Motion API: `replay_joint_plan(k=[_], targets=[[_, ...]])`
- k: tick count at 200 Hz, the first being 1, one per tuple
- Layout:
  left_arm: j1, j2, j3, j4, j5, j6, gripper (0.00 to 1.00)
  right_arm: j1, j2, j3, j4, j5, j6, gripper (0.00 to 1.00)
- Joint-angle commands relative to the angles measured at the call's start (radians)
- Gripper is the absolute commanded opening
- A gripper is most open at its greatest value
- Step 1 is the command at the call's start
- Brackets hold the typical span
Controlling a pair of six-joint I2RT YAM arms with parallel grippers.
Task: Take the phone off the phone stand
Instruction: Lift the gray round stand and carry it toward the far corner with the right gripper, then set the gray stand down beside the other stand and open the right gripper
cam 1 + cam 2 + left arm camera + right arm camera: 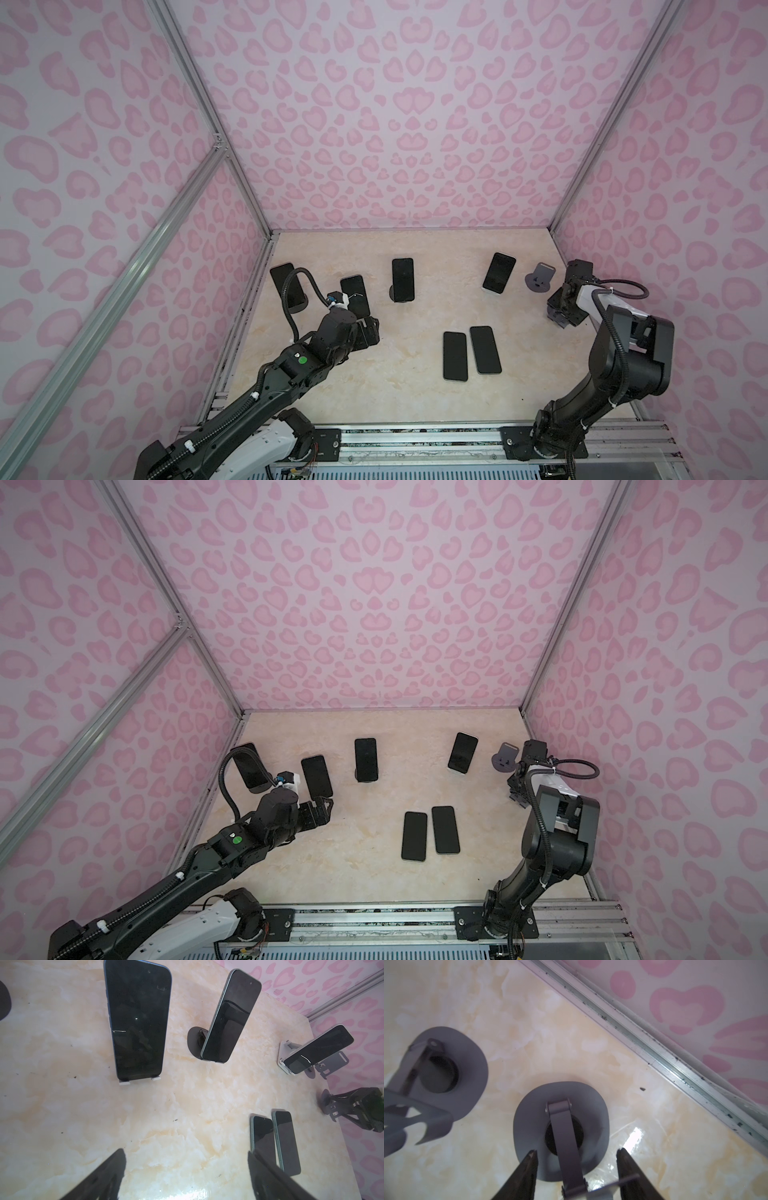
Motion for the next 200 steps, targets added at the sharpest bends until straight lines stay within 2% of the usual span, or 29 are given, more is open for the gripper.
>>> replay_joint_plan(k=[1,10,21,35,72,110,166,200], targets=[[0.000,-0.006,-0.003,0.017,-0.032,-0.018,0.95,-0.004,0.046,0.019,0.033,-0.017,-0.023,0.54],[0.000,-0.004,0.000,0.023,-0.037,-0.016,0.95,-0.004,0.060,0.027,0.031,-0.012,-0.026,0.56],[0.000,-0.001,0.006,0.028,-0.040,-0.008,0.95,-0.005,0.077,0.046,0.006,-0.009,-0.025,0.67],[0.001,0.006,0.021,0.030,-0.048,0.002,0.95,-0.004,0.082,0.057,-0.015,-0.023,-0.033,0.72],[0.001,0.044,0.080,0.012,-0.040,0.011,0.95,-0.002,-0.017,0.050,-0.059,-0.024,-0.052,0.85],[0.001,0.046,0.151,-0.054,-0.023,-0.003,0.95,0.038,-0.176,0.045,-0.099,-0.025,-0.048,0.88],[0.001,-0.091,0.083,-0.099,-0.054,-0.115,0.95,0.340,-0.434,-0.064,-0.100,-0.065,-0.053,0.88],[0.002,-0.199,-0.003,-0.113,-0.040,-0.214,0.97,0.378,-0.564,-0.175,-0.047,-0.165,-0.025,0.88]])
